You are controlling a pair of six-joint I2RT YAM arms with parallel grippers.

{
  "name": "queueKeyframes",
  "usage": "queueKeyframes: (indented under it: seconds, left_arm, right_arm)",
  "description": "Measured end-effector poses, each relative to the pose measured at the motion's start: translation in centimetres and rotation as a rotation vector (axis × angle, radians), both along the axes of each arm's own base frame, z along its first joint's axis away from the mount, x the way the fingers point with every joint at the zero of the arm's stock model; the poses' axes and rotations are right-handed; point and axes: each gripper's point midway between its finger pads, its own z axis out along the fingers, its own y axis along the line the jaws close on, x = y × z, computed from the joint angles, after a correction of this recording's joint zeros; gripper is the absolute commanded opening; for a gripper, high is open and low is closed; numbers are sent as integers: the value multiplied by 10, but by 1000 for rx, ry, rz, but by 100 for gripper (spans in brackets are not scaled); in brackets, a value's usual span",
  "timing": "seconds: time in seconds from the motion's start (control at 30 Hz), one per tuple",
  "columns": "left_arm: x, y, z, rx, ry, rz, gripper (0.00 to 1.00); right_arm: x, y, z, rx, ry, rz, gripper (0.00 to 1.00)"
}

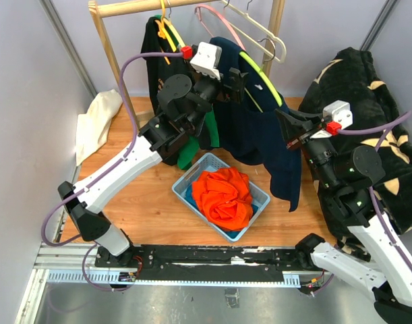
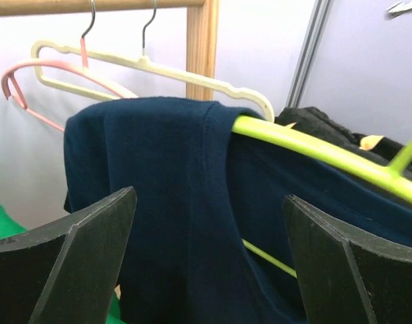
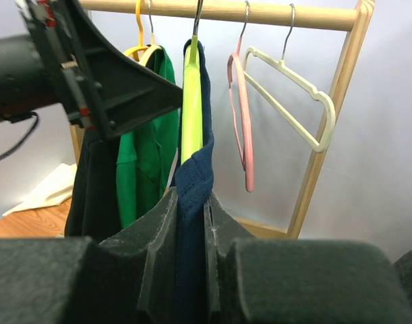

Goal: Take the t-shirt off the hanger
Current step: Pick up the hanger from the clothesline, then remove the T-shirt from the hanger.

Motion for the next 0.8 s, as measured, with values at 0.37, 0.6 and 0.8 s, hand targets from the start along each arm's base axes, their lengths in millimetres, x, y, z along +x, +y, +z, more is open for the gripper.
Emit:
queueKeyframes:
  seconds: [0.37,0.6,0.8]
  left_arm:
    - [29,-2,-18,2,38,8,27]
    - [23,-14,-13,3,13,-72,0]
    - [6,-27,-15,38,-7,-204,0]
  right_arm:
    - [-6,0,-3,9,8,22,1]
    - [-6,0,-6,12,17,24,1]
    - [-1,1,-13,11,31,11,1]
